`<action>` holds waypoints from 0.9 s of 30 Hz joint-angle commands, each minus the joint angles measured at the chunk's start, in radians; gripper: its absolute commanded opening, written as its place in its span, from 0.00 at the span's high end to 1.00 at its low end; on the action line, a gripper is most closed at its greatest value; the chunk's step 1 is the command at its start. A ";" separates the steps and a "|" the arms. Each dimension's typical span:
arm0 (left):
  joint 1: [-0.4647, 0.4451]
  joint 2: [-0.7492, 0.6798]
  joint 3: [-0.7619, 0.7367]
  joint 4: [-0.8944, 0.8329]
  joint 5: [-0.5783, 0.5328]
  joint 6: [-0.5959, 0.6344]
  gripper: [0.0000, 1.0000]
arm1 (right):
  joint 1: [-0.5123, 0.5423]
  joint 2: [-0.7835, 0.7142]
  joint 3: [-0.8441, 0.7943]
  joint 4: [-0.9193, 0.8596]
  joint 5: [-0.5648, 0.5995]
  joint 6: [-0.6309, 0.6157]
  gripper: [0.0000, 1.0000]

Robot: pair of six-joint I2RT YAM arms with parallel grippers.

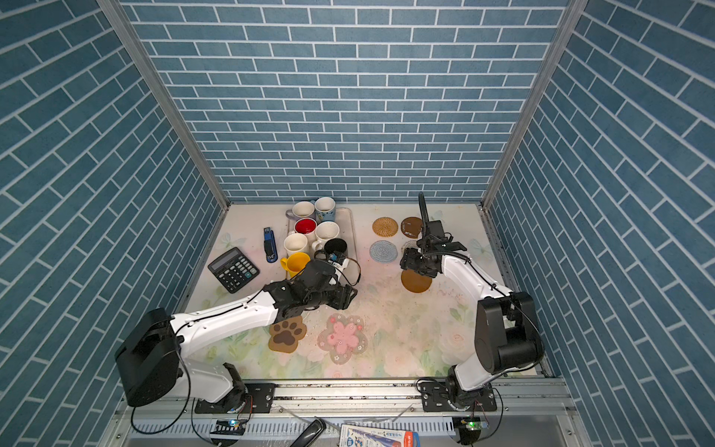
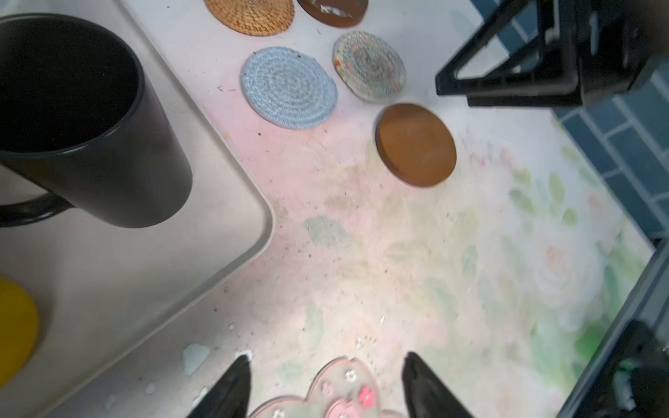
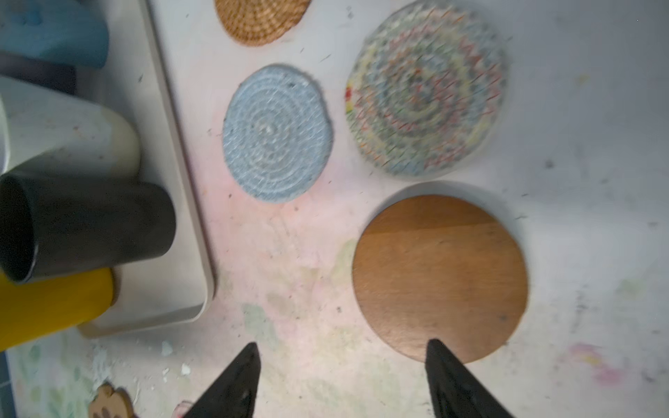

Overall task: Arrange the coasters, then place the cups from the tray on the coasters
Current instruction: 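Lift the right gripper and move it to the pink flower coaster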

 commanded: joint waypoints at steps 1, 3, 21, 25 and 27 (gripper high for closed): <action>-0.024 -0.036 -0.051 -0.101 -0.003 -0.014 0.51 | 0.061 -0.025 -0.085 0.073 -0.125 -0.010 0.29; -0.029 -0.055 -0.089 -0.106 -0.004 -0.042 0.57 | 0.104 -0.032 -0.115 0.105 -0.150 -0.007 0.29; -0.062 -0.012 -0.260 0.060 -0.030 -0.238 0.86 | 0.307 -0.061 -0.332 0.339 -0.282 0.058 0.28; -0.067 0.014 -0.282 0.101 -0.010 -0.248 0.91 | 0.342 -0.012 -0.342 0.376 -0.300 0.061 0.27; -0.069 0.026 -0.297 0.120 0.003 -0.258 0.93 | 0.361 0.014 -0.342 0.387 -0.301 0.063 0.26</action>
